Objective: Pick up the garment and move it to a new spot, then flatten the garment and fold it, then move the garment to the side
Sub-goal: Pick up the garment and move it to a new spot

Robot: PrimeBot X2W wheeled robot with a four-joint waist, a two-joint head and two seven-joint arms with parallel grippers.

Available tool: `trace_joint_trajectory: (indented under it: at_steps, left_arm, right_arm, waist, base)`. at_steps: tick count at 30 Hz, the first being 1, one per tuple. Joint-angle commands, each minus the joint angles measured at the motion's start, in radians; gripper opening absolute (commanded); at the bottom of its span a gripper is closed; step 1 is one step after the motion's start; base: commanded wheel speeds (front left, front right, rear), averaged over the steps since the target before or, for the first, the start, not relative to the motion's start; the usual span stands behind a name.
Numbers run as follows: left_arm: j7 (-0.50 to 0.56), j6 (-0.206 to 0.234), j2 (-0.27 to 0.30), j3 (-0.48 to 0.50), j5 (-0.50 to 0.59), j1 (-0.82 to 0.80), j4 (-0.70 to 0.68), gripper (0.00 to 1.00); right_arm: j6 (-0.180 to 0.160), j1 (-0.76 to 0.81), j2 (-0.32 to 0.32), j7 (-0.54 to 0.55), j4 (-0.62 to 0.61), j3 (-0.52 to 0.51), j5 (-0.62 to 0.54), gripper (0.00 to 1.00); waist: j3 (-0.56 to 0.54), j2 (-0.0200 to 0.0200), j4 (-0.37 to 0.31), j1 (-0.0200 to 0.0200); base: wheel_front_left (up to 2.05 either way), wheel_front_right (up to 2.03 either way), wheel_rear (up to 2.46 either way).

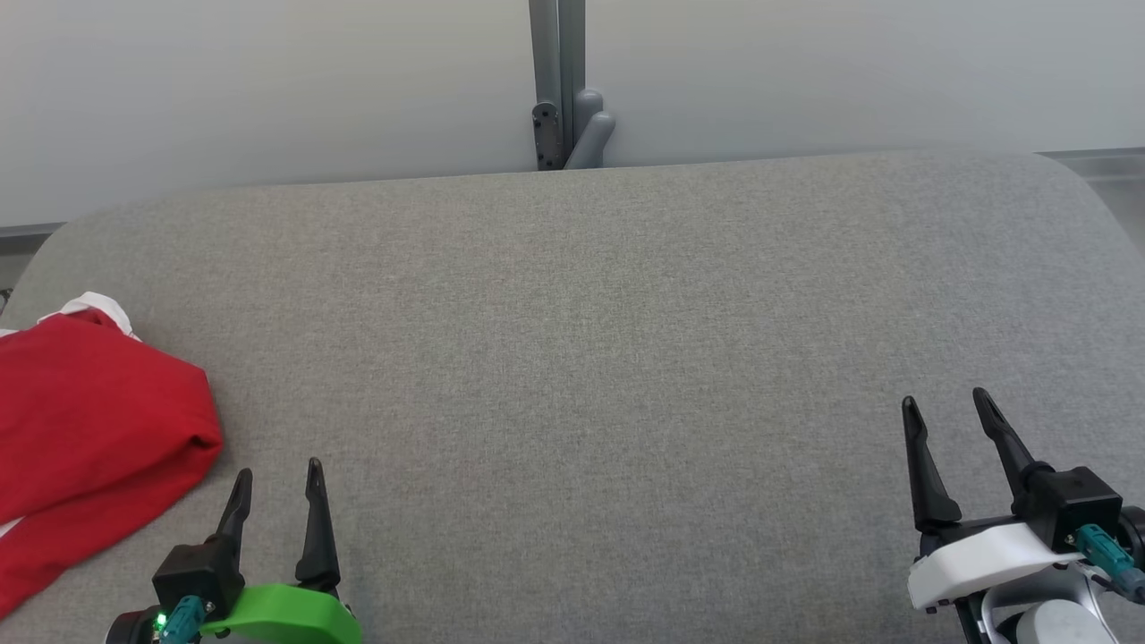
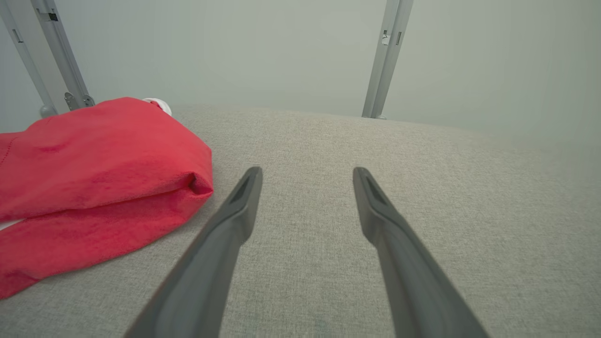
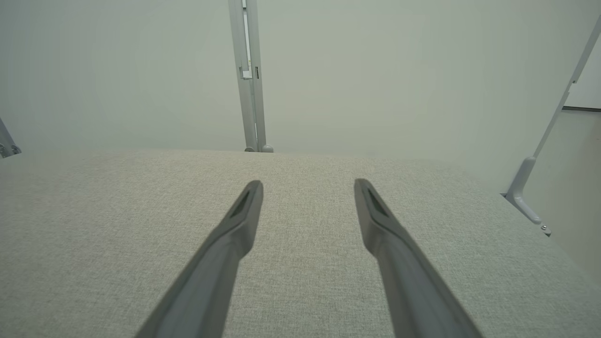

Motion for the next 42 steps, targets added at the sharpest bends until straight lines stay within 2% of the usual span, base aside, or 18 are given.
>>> trace_joint_trajectory:
  at_steps: [1,19,25,29,33,34,42]
  left_arm:
    - [-0.01,0.002,0.006,0.002,0.011,0.013,0.004,1.0]
    - [-0.008,-0.011,0.006,0.015,0.002,0.007,0.01,1.0]
    - [-0.008,-0.01,0.006,0.015,0.008,-0.005,0.008,1.0]
    - [-0.007,-0.011,0.006,0.02,0.015,-0.007,0.006,1.0]
    - [-0.007,-0.014,0.006,0.023,0.018,0.0,0.009,1.0]
    - [-0.007,-0.014,0.006,0.023,0.018,0.0,0.009,1.0]
    - [-0.007,-0.017,0.006,0.051,0.028,0.028,0.013,1.0]
  right_arm:
    - [0.0,0.009,0.0,-0.009,0.0,-0.004,-0.016,1.0]
    - [0.0,0.007,0.001,-0.008,0.017,-0.007,0.016,1.0]
    - [0.0,0.014,0.006,-0.008,0.01,-0.01,0.012,1.0]
    - [0.0,0.017,0.006,-0.007,0.008,0.0,0.012,1.0]
    - [0.0,0.024,0.01,-0.007,0.008,0.003,0.015,1.0]
    - [0.0,0.024,0.01,-0.007,0.008,0.003,0.015,1.0]
    - [0.0,0.015,0.023,-0.007,0.016,0.052,0.021,1.0]
  waist:
    - [0.0,-0.0001,0.001,0.0]
    - [0.0,-0.0001,0.005,0.0]
    - [-0.005,-0.0001,0.039,0.0]
    - [-0.012,-0.0001,0.096,0.0]
    - [-0.023,-0.0001,0.184,0.0]
    - [-0.023,-0.0001,0.184,0.0]
    - [-0.05,-0.0001,0.393,0.0]
  base:
    - [0.0,0.0,0.0]
    - [0.0,0.0,0.0]
    - [0.0,0.0,0.0]
    - [0.0,0.0,0.0]
    - [0.0,0.0,0.0]
    - [0.0,0.0,0.0]
    - [0.0,0.0,0.0]
